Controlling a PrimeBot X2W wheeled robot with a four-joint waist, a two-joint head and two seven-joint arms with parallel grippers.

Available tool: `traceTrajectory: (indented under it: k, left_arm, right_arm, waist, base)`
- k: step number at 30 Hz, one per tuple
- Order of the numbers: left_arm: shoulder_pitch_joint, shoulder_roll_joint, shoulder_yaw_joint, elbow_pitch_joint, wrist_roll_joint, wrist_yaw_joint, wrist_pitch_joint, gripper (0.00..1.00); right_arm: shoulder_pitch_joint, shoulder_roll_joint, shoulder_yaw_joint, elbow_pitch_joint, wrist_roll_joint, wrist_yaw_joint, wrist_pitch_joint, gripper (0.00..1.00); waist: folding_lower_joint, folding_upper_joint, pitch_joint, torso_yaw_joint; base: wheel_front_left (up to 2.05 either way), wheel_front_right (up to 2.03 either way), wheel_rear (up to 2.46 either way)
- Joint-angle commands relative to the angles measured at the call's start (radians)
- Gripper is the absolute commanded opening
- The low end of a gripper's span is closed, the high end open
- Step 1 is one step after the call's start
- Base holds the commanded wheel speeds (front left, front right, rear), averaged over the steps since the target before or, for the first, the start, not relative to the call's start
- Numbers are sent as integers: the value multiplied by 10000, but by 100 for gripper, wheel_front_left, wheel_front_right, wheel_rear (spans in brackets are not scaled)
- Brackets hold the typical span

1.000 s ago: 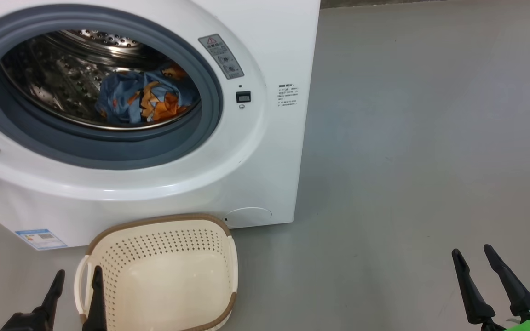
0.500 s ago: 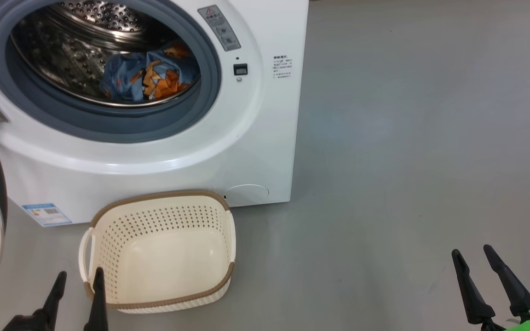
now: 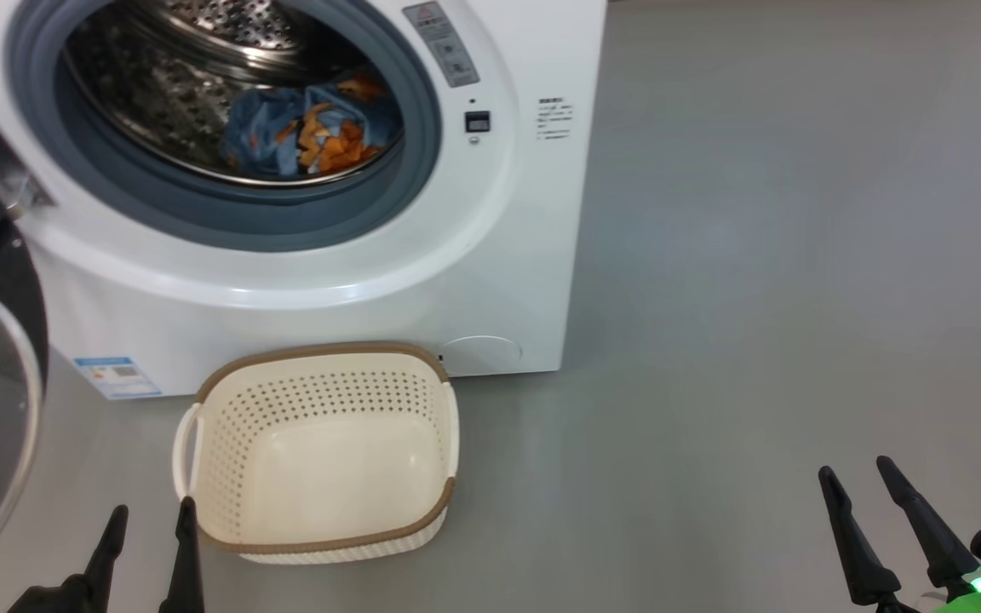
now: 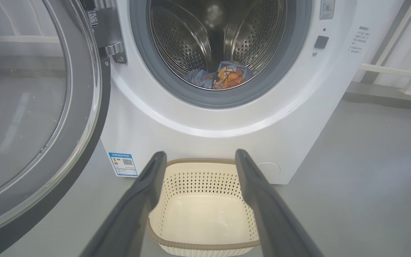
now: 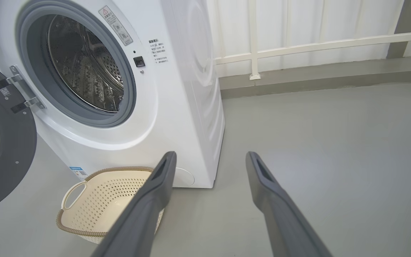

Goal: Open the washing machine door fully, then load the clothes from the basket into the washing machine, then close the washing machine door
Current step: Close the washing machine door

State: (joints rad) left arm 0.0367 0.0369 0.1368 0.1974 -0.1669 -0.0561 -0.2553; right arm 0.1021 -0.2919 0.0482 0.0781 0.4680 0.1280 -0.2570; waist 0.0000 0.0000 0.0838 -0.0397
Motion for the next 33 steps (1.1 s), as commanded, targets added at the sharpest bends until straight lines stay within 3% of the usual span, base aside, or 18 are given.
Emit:
traceTrajectory:
  k: [1,8,24,33]
  left_arm:
    - [-280,133,222,-248,-225,186,-65,100]
    - [-123,133,31,-320,-650,498,-65,100]
    - [309,133,-369,-388,-1552,1031,-65,100]
    - [574,133,-628,-314,-1743,1043,-65,100]
  right_arm:
    - [-209,-318,351,-245,-73,27,-48,100]
    - [-518,-527,976,-175,-36,27,-48,100]
    - [-1369,-942,2037,28,76,27,-48,100]
    - [-1425,-959,2297,121,94,27,-48,100]
  waist:
    - [0,0,60,388]
    - [0,0,128,1273]
    - [0,0,101,4162]
    - [0,0,-94,5371]
  base:
    - [0,0,0]
    - [0,0,0]
    - [0,0,0]
    - [0,0,0]
